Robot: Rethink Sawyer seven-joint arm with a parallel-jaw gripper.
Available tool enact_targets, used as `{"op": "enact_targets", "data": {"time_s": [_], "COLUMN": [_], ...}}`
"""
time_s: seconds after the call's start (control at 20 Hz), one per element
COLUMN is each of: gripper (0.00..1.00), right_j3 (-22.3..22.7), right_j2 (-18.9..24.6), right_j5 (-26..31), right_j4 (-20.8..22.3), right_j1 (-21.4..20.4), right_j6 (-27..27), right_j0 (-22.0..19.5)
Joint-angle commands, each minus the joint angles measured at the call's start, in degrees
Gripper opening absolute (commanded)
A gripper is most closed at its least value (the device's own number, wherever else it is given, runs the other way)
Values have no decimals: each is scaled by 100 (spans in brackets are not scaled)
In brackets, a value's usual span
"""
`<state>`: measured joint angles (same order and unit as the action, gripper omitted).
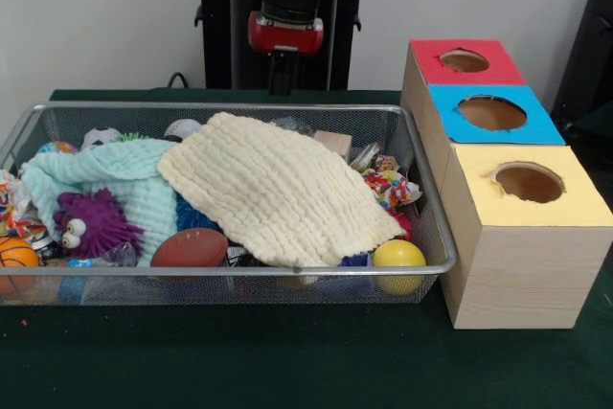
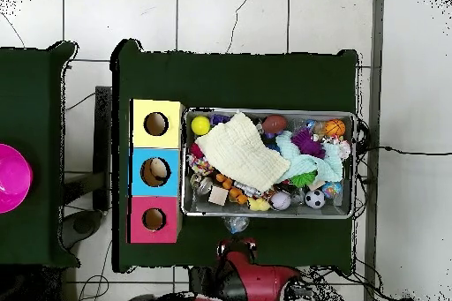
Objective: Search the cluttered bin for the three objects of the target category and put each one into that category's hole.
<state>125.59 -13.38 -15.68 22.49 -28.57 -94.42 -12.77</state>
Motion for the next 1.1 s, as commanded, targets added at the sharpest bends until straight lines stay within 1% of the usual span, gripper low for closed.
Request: {"op": "enact_targets", "data": {"time_s": [0.05, 0.15, 0.4, 0.6, 1.1], "gripper": [0, 0, 0, 0, 0], "right_j3": [45, -28, -233, -347, -580], "right_j2": [619, 661, 683, 627, 532], "right_j5": [910, 735, -147, -652, -1332], "right_j4": [-657, -627, -494, -488, -585], "right_j1": [-706, -525, 161, 558, 1187], "right_j6": [-1152, -1159, -1262, -1318, -1251], "right_j0": [253, 214, 87, 93, 144]}}
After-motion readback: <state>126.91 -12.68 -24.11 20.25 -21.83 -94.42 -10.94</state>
